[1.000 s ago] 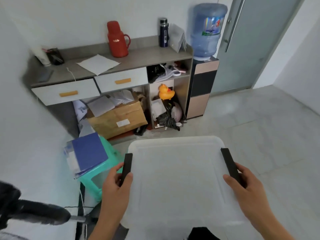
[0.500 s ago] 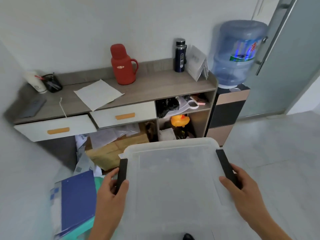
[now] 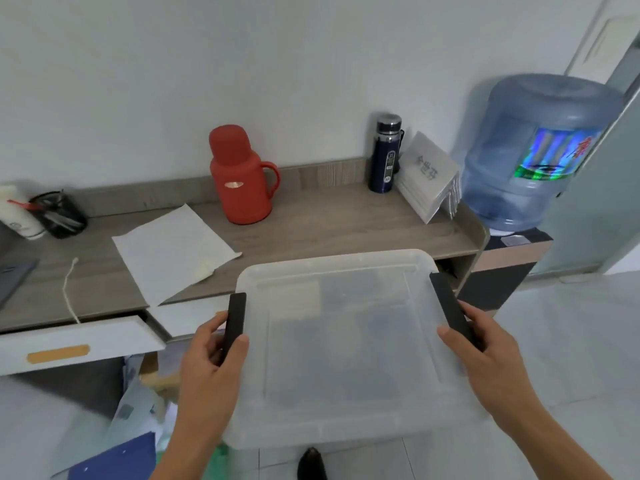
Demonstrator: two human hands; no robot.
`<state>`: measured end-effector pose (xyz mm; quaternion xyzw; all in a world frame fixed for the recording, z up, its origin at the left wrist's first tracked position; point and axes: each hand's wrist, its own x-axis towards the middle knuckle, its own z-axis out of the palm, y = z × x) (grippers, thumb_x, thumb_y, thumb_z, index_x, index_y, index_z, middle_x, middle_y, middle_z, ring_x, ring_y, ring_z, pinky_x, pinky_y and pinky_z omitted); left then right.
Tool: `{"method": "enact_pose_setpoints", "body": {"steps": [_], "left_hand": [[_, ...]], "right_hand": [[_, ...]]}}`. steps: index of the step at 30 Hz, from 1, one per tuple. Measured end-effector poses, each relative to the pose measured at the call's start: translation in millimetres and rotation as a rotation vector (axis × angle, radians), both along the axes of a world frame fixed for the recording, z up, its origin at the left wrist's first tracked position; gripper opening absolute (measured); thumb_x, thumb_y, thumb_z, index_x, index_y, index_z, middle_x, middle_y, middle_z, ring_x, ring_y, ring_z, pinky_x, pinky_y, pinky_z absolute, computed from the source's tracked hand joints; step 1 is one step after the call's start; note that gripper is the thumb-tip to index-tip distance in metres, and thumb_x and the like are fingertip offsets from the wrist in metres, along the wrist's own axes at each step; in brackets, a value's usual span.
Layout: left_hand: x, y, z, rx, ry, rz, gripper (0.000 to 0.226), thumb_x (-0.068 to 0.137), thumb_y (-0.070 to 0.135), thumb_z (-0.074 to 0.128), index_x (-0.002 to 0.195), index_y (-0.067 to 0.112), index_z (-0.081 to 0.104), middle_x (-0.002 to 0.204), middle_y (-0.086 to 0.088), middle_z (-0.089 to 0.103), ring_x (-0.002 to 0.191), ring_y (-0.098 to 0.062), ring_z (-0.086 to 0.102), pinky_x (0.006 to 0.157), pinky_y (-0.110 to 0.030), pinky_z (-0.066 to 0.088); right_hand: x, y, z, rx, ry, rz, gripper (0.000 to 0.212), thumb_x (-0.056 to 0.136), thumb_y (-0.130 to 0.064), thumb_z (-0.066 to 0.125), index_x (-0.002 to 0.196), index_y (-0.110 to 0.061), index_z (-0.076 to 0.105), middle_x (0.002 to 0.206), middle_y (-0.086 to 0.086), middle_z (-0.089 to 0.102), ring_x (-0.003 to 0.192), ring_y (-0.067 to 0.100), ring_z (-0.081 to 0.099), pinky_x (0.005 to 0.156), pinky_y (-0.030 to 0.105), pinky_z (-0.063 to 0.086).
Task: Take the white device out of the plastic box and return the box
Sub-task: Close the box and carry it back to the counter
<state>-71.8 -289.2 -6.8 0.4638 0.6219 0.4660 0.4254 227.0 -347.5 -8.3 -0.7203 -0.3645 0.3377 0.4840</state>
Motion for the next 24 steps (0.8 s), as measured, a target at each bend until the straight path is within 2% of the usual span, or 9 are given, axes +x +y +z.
{"method": "enact_pose_setpoints", "body": {"steps": [4,6,8,10,13,16,19,22,24], "left_hand": [[9,80,16,0.030,0.015,-0.059,0.038,0.088,0.011,0.058,0.123,0.024,0.054,0.099,-0.004,0.068,0.084,-0.015,0.063,0.064,-0.026,0.046],[15,115,19,0.031,0.029,-0.092,0.038,0.088,0.012,0.058,0.123,0.025,0.054,0.107,-0.005,0.067,0.092,-0.016,0.063,0.071,-0.028,0.047],[24,142,22,0.033,0.036,-0.111,0.039,0.088,0.013,0.058,0.125,0.023,0.054,0.106,-0.009,0.067,0.089,-0.017,0.063,0.069,-0.026,0.047],[33,166,23,0.038,0.045,-0.113,0.038,0.088,0.011,0.058,0.125,0.021,0.055,0.102,-0.011,0.068,0.082,-0.014,0.062,0.063,-0.022,0.045],[49,201,23,0.049,0.052,-0.095,0.039,0.089,0.010,0.057,0.126,0.019,0.055,0.105,-0.009,0.067,0.084,-0.010,0.062,0.065,-0.020,0.045],[65,232,19,0.053,0.075,-0.045,0.040,0.089,0.011,0.057,0.129,0.018,0.053,0.111,-0.006,0.063,0.091,-0.016,0.060,0.069,-0.020,0.046],[81,258,18,0.044,0.118,0.001,0.043,0.089,0.012,0.058,0.131,0.016,0.051,0.112,-0.007,0.062,0.088,-0.009,0.059,0.068,-0.018,0.044],[92,281,12,0.008,0.164,0.040,0.045,0.088,0.010,0.059,0.131,0.015,0.051,0.118,-0.010,0.062,0.095,-0.019,0.059,0.076,-0.025,0.045],[96,292,7,-0.024,0.199,0.058,0.046,0.087,0.012,0.060,0.132,0.016,0.050,0.122,-0.010,0.060,0.101,-0.023,0.057,0.081,-0.029,0.044]], "right_hand": [[5,66,14,0.011,0.004,-0.049,0.048,0.088,-0.020,0.063,0.134,-0.025,0.050,0.112,-0.002,0.063,0.096,0.017,0.061,0.080,0.034,0.050],[11,91,17,0.020,-0.001,-0.072,0.050,0.087,-0.021,0.064,0.135,-0.026,0.049,0.114,-0.001,0.062,0.098,0.018,0.061,0.082,0.035,0.050],[18,112,19,0.019,0.004,-0.102,0.050,0.088,-0.022,0.063,0.136,-0.024,0.049,0.113,-0.001,0.061,0.099,0.021,0.061,0.082,0.035,0.050],[27,134,21,0.017,-0.001,-0.113,0.049,0.088,-0.021,0.063,0.135,-0.024,0.050,0.105,-0.007,0.062,0.094,0.017,0.061,0.078,0.030,0.048],[43,173,22,0.031,-0.028,-0.089,0.043,0.087,-0.017,0.064,0.128,-0.025,0.055,0.097,-0.018,0.062,0.089,0.005,0.061,0.070,0.023,0.046],[64,217,19,0.026,-0.057,-0.025,0.043,0.087,-0.016,0.064,0.129,-0.024,0.055,0.104,-0.010,0.063,0.092,0.007,0.060,0.080,0.030,0.048],[81,259,15,-0.004,-0.065,0.062,0.050,0.087,-0.019,0.064,0.135,-0.020,0.050,0.105,-0.009,0.059,0.088,0.002,0.056,0.081,0.029,0.043],[97,294,7,-0.028,-0.036,0.147,0.049,0.087,-0.019,0.065,0.134,-0.020,0.050,0.097,-0.021,0.058,0.089,-0.001,0.057,0.074,0.025,0.046],[105,313,1,-0.053,-0.025,0.202,0.047,0.087,-0.020,0.065,0.132,-0.020,0.051,0.097,-0.022,0.059,0.090,-0.001,0.059,0.071,0.022,0.047]]}}
